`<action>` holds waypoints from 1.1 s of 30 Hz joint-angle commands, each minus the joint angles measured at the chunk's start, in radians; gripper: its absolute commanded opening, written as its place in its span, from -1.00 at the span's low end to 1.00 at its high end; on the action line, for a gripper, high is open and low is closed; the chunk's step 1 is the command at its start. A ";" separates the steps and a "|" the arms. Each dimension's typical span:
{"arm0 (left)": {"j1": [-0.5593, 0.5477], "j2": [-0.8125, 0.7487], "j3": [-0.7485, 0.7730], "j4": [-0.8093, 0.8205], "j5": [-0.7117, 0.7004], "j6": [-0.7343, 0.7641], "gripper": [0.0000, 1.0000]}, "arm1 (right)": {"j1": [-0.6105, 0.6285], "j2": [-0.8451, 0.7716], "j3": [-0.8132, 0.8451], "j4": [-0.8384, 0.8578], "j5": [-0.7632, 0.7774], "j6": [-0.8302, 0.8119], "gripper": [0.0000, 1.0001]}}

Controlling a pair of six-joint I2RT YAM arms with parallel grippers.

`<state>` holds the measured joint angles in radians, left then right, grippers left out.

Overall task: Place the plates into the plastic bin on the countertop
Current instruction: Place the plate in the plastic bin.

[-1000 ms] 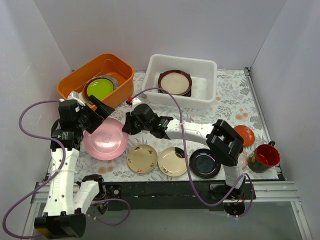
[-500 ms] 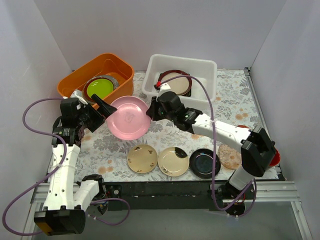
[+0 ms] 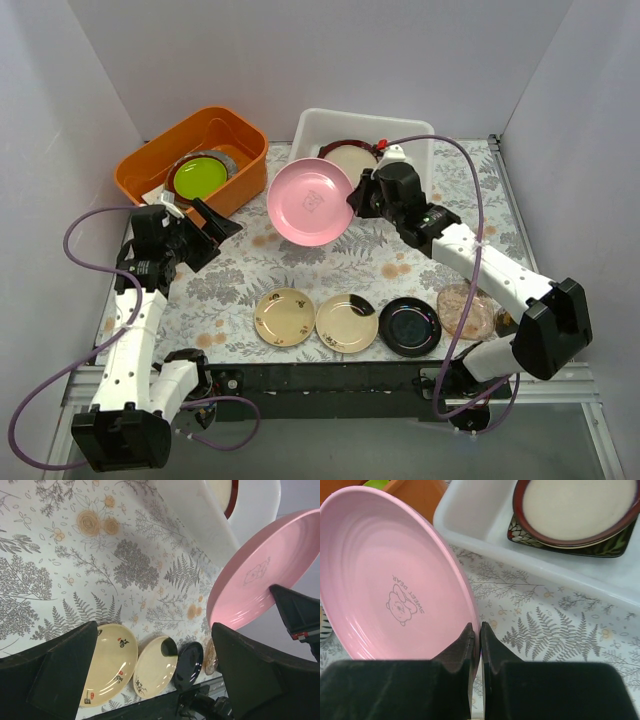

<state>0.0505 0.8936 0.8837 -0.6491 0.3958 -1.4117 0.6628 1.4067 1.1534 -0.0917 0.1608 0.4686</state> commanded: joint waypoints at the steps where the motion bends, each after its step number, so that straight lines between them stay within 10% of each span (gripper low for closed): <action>1: 0.003 -0.042 -0.057 0.084 0.107 -0.033 0.96 | -0.067 -0.031 0.034 0.017 -0.012 -0.025 -0.97; 12: -0.037 -0.099 -0.128 0.169 0.141 -0.044 0.96 | -0.245 0.138 0.251 -0.020 -0.112 -0.065 -0.97; 33: -0.807 0.211 0.047 0.097 -0.549 -0.049 0.96 | -0.425 0.376 0.509 -0.104 -0.241 -0.074 -0.97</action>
<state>-0.6968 1.0885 0.8791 -0.5163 -0.0048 -1.4647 0.2493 1.7432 1.5532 -0.1947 -0.0437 0.4072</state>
